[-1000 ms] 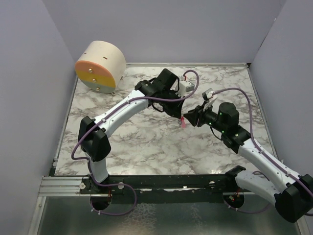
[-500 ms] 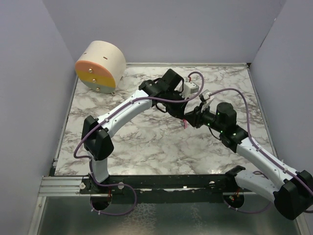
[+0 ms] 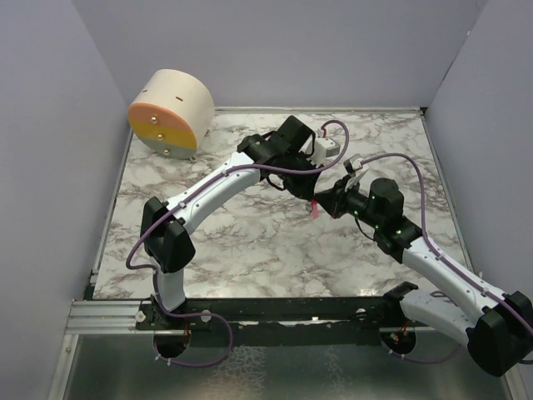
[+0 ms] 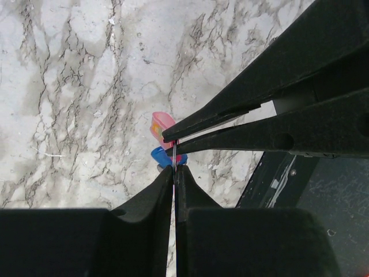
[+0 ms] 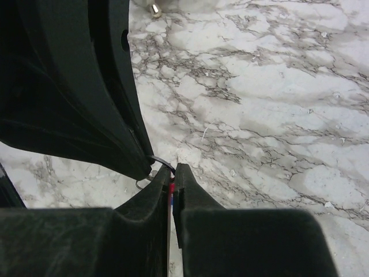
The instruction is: Put the keys on the keyring
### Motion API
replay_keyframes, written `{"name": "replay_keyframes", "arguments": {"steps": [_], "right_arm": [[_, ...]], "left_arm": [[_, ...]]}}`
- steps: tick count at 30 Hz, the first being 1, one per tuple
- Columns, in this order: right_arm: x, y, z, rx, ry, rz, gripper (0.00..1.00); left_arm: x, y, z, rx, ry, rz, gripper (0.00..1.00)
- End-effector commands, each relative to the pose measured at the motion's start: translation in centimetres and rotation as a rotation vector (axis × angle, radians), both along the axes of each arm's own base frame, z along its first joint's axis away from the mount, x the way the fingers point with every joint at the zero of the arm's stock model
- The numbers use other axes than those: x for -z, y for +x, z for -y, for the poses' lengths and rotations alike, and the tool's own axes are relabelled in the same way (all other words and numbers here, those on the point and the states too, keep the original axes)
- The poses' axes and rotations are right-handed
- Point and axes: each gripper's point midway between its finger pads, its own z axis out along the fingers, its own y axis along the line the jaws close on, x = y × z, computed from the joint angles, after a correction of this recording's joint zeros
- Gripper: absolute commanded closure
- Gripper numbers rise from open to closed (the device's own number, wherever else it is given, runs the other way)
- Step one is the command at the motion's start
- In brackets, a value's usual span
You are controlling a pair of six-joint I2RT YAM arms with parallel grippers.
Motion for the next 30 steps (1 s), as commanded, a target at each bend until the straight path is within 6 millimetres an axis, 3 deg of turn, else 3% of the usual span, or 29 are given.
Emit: {"name": "replay_keyframes", "arguments": {"steps": [1,9,10,15,18,20,23,30], "right_arm": [[-1.1,1.0,0.7,0.087,0.077,0.024,0.98],[-1.8,0.8,1.1,0.146,0.22,0.045,0.99],[-2.2,0.8,1.3,0.155,0.245,0.061,0.99],[-3.0,0.4,1.8,0.182,0.339,0.086,0.99],[-3.7,-0.2,1.9,0.175,0.406,0.117,0.99],[-3.8,-0.6,2.0,0.17,0.448,0.125,0.99],[-4.3,-1.2,2.1,0.154,0.503,0.149,0.99],[-5.6,-2.3,2.0,0.1,0.612,0.23,0.99]], "left_arm": [[-1.8,-0.1,0.6,-0.025,-0.037,0.03,0.89],[-4.4,1.8,0.3,-0.154,-0.135,0.156,0.81],[-5.8,2.1,0.0,-0.182,-0.178,0.201,0.8],[-9.4,4.2,-2.2,-0.376,-0.324,0.384,0.78],[-11.3,3.9,-3.6,-0.462,-0.492,0.471,0.63],[-10.9,3.2,-4.8,-0.502,-0.586,0.501,0.56],[-10.8,2.5,-5.2,-0.483,-0.663,0.541,0.54],[-8.6,1.8,-3.4,-0.405,-0.695,0.486,0.53]]}}
